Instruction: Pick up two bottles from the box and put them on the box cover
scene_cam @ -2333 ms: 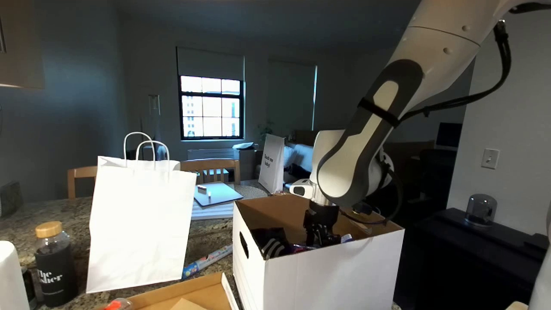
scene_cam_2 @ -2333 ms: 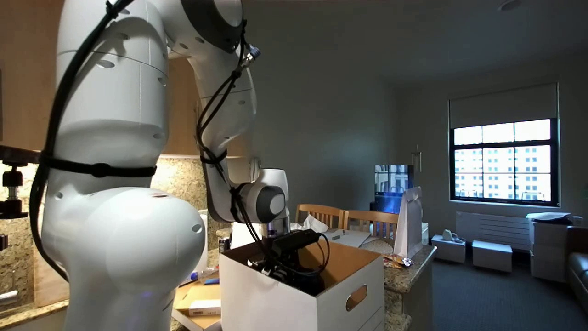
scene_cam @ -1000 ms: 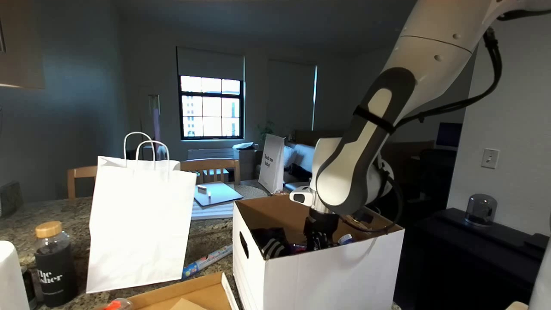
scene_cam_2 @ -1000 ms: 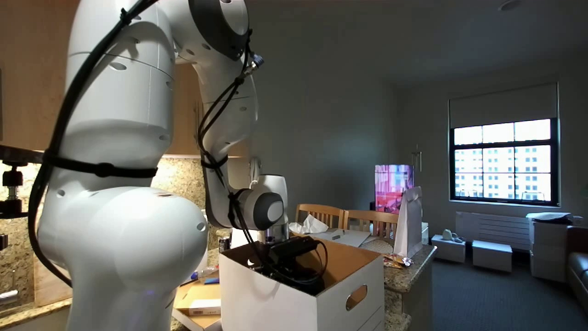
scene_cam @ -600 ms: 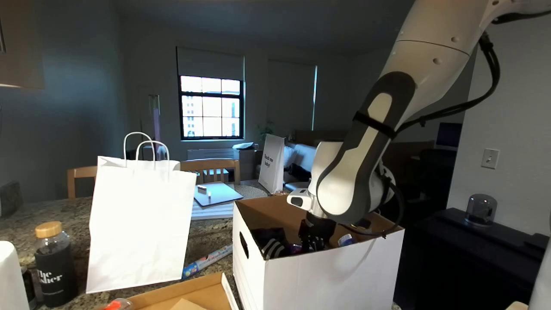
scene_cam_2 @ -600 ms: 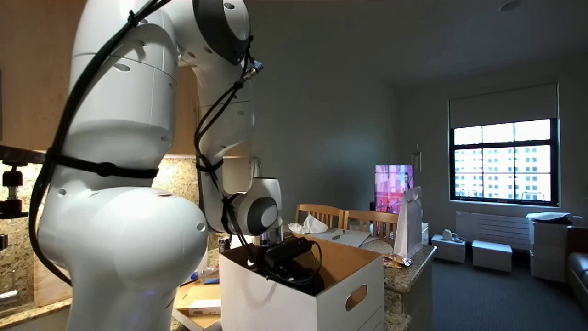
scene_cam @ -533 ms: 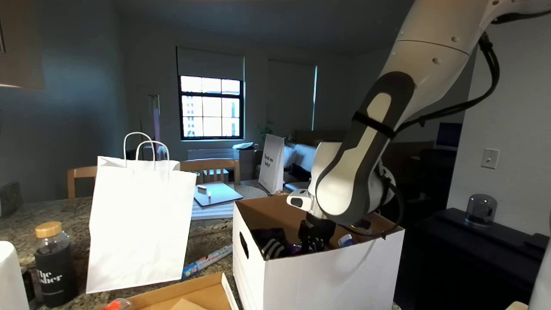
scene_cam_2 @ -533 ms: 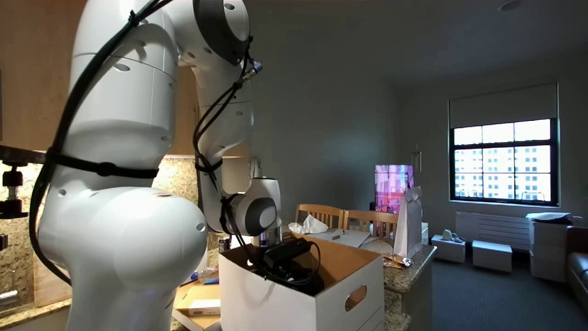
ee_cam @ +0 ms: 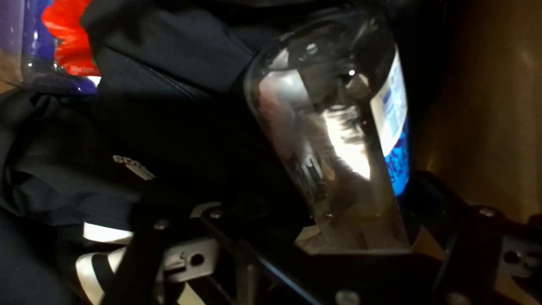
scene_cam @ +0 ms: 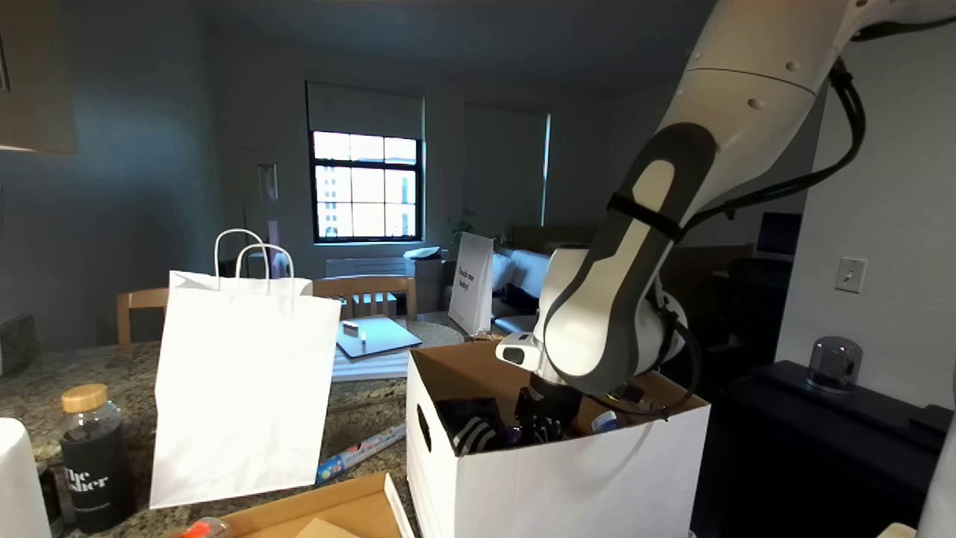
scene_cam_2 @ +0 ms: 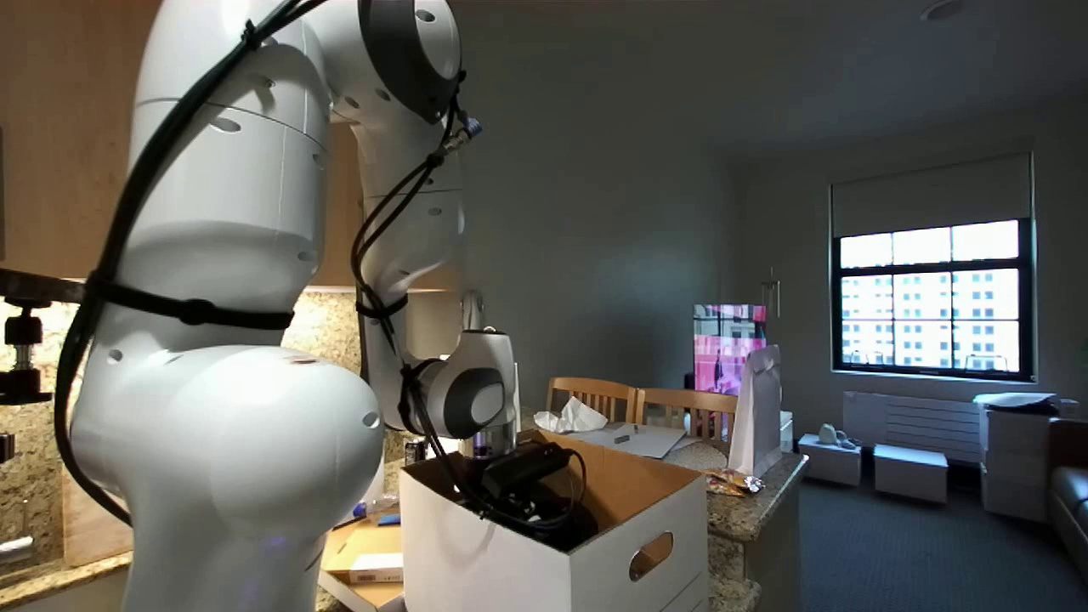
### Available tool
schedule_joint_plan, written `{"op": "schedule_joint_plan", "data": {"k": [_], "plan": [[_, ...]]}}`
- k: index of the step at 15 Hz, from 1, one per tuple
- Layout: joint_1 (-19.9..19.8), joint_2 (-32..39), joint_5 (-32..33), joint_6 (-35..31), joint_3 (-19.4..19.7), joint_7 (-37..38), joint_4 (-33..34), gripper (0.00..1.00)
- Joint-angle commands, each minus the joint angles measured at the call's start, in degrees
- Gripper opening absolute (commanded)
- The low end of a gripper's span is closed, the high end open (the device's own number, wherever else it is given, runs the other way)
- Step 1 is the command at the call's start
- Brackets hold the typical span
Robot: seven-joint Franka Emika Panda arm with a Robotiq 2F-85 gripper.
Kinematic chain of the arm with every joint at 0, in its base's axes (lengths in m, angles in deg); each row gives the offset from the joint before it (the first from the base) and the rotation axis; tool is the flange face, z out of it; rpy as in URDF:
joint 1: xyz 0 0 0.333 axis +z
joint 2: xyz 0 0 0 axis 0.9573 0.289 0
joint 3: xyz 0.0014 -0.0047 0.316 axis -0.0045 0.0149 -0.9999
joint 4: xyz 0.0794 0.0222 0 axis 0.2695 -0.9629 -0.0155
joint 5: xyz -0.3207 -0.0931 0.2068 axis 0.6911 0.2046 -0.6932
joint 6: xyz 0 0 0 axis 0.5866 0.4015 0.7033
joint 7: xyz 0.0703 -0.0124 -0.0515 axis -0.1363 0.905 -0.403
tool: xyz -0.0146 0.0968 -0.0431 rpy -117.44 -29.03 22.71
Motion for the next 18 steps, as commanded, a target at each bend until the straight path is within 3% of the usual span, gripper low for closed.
{"op": "schedule_joint_plan", "data": {"k": [1,8,11,18], "plan": [[-0.8,-0.5,-0.8,-1.7,-0.5,-1.3,-2.4,1.0],[-1.7,1.6,0.5,1.1,0.9,-1.2,-0.9,1.0],[-1.6,2.1,3.8,-0.4,2.2,0.8,-2.0,1.0],[-3.7,5.2,3.4,0.4,0.8,0.2,-1.7,1.0]]}}
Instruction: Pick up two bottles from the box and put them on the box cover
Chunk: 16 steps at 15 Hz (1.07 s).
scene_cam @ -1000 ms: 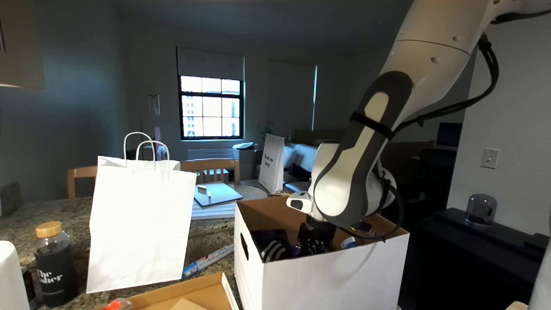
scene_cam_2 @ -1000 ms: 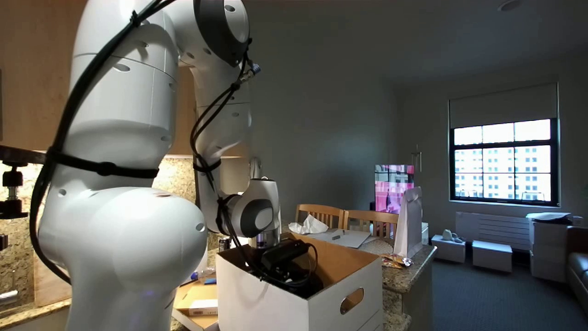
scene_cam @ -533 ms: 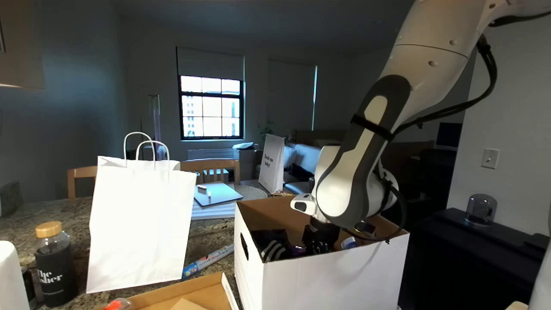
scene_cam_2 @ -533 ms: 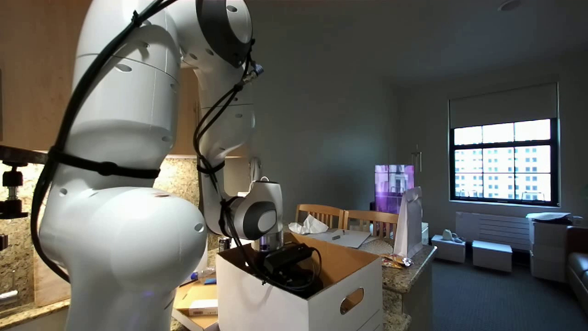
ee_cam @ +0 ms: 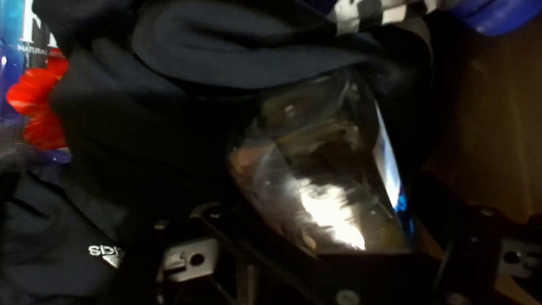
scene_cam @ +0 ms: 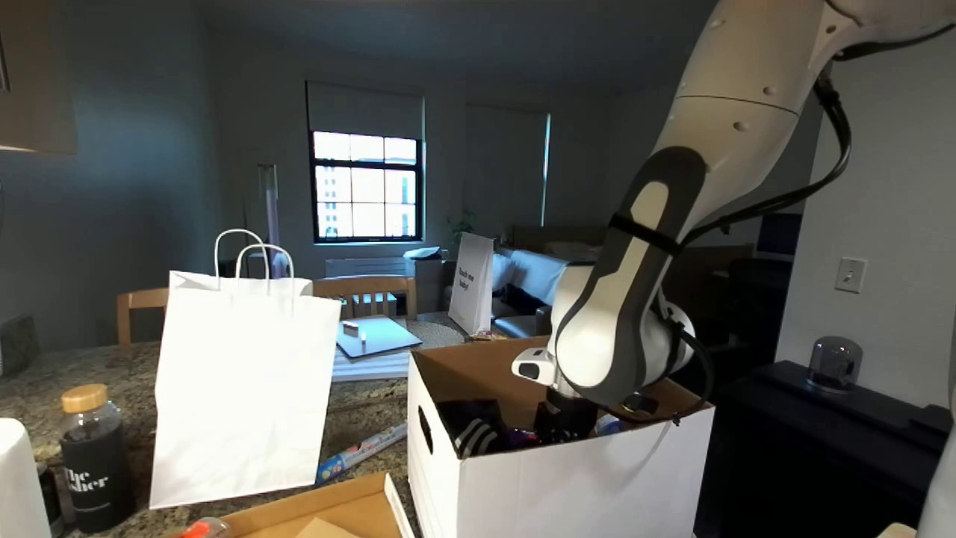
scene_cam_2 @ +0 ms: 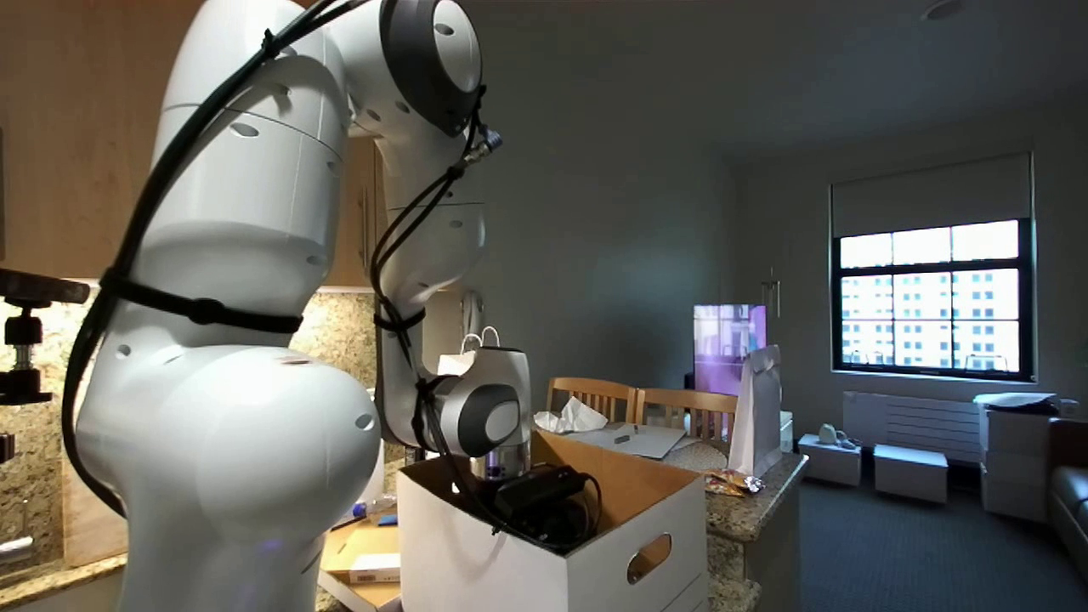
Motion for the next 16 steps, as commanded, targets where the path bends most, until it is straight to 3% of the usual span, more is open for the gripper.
{"op": "schedule_joint_plan", "data": {"k": [1,7,8,9,14,16], "plan": [[-1.4,1.6,1.2,0.1,-1.3,0.5,-1.7,1.0],[-1.8,3.2,4.0,-0.3,-0.6,1.5,-1.7,1.0],[-2.1,3.3,4.1,-0.5,-0.9,1.2,-1.6,0.75],[-2.0,3.3,4.6,-0.6,-0.8,1.3,-1.6,0.74],[-1.7,3.9,6.5,0.3,-0.3,2.1,-0.9,0.45],[-1.3,3.2,7.7,0.9,0.3,3.1,-0.9,0.43]]}}
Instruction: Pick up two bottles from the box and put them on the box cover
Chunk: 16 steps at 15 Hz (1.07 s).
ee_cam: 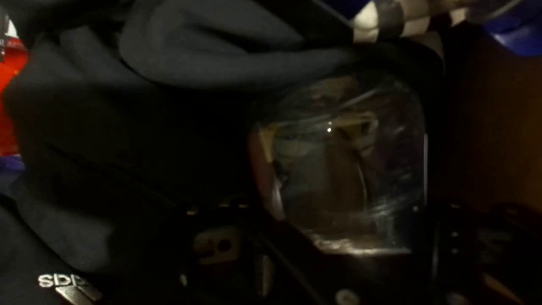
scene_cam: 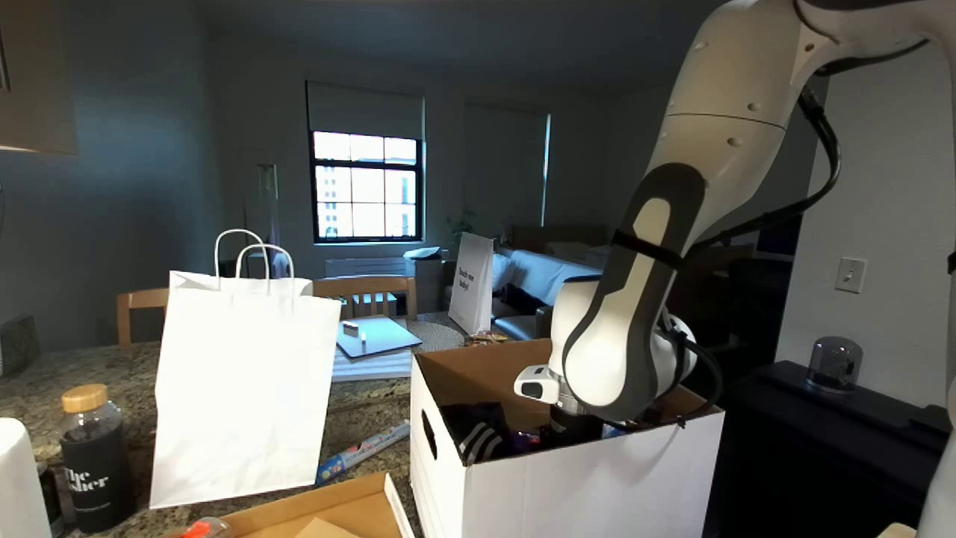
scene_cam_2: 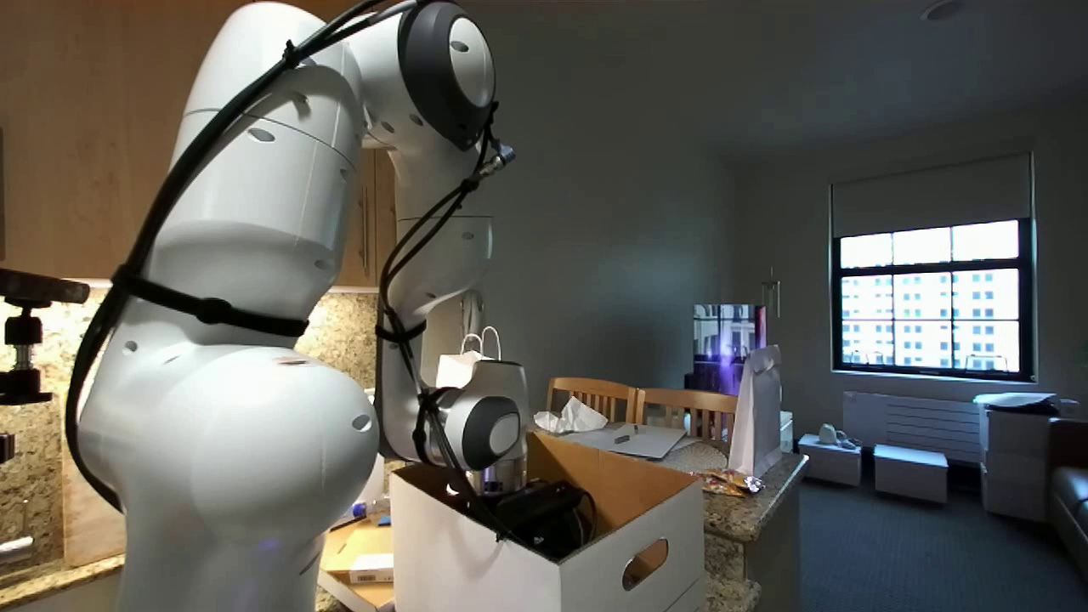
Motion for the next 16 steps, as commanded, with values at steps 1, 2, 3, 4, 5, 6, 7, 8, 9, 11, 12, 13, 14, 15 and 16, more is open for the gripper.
{"op": "schedule_joint_plan", "data": {"k": [1,2,3,4,5,6,7,8,9,11,12,13,14,15,16], "plan": [[-0.3,-0.2,3.0,1.3,0.6,3.2,-0.9,0.41],[0.2,-0.7,3.8,1.4,1.1,4.0,-1.0,0.37],[0.2,-1.3,4.0,2.0,1.1,4.3,-1.0,0.34],[0.6,-2.4,5.0,2.5,1.6,5.5,-1.2,0.34],[0.7,-3.3,5.4,3.3,1.5,6.0,-1.2,0.34],[0.7,-4.1,5.5,4.4,1.3,6.4,-1.2,0.34],[0.7,-5.2,5.5,5.5,1.1,6.6,-1.6,0.34],[0.7,-6.3,4.9,7.0,0.7,6.6,-1.9,0.34],[0.9,-7.3,4.7,8.4,0.8,6.6,-1.9,0.34],[1.3,-9.4,4.9,11.4,1.2,6.6,-1.3,0.34],[1.6,-10.1,5.1,12.7,1.5,6.6,-0.8,0.34],[1.8,-11.2,5.5,14.2,1.8,6.8,-0.4,0.34],[2.0,-12.1,5.7,15.3,2.1,6.8,0.0,0.34],[2.2,-13.4,7.6,15.8,2.8,8.5,0.2,0.34],[2.3,-14.3,8.5,16.7,3.3,9.5,0.7,0.34]]}}
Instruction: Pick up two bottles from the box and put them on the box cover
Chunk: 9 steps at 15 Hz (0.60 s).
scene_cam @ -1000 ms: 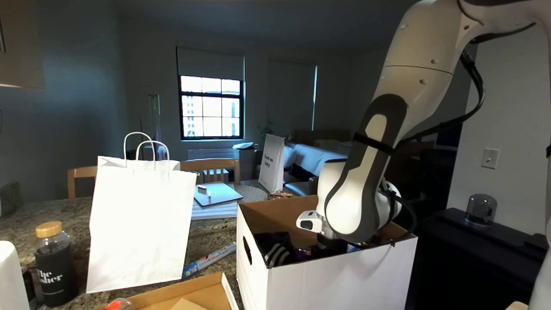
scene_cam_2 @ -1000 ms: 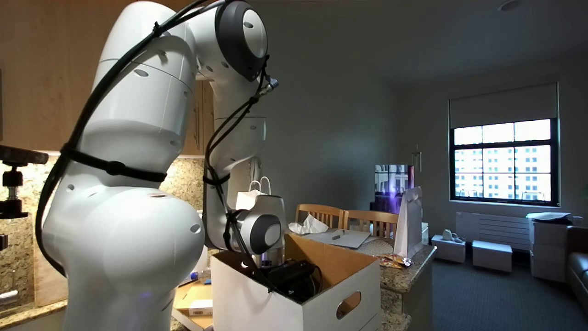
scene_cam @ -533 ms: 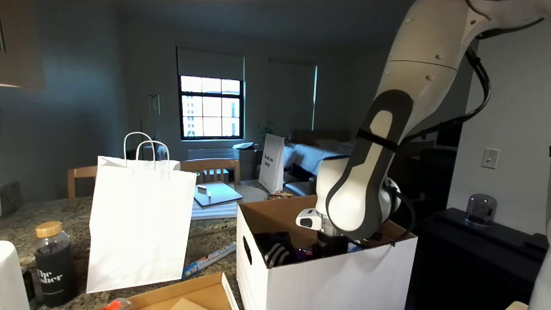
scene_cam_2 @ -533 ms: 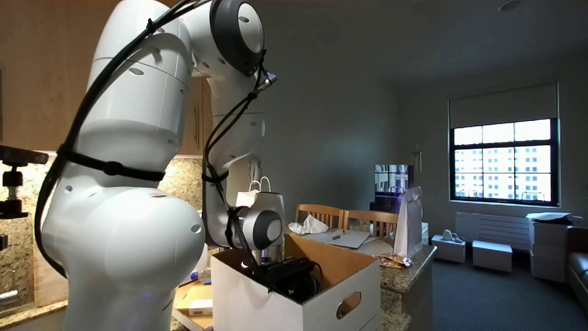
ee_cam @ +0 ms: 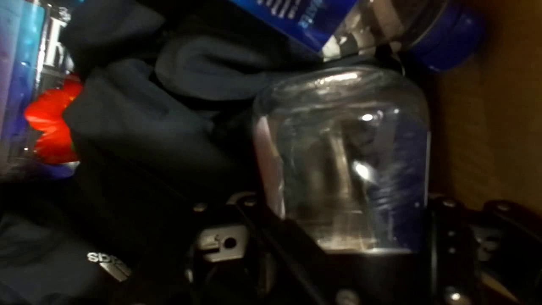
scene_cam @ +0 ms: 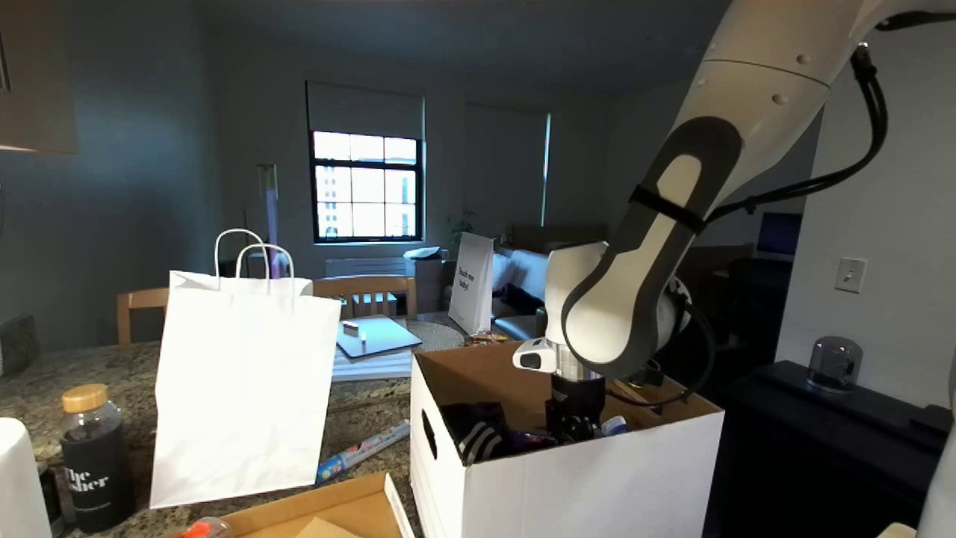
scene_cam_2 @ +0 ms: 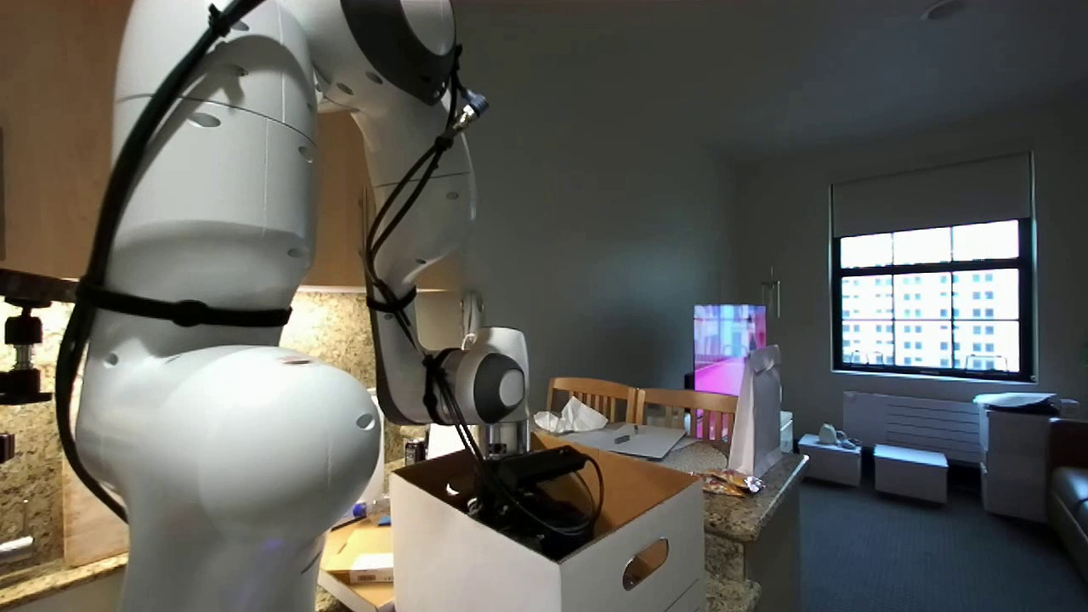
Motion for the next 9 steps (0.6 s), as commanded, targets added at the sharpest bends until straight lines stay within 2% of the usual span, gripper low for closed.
{"op": "schedule_joint_plan", "data": {"k": [1,3,9], "plan": [[1.0,-5.6,5.0,4.2,2.0,6.0,0.5,0.34],[1.3,-6.8,5.9,6.6,2.6,7.5,2.2,0.34],[2.4,-8.1,3.5,17.4,3.8,4.8,9.6,0.34]]}}
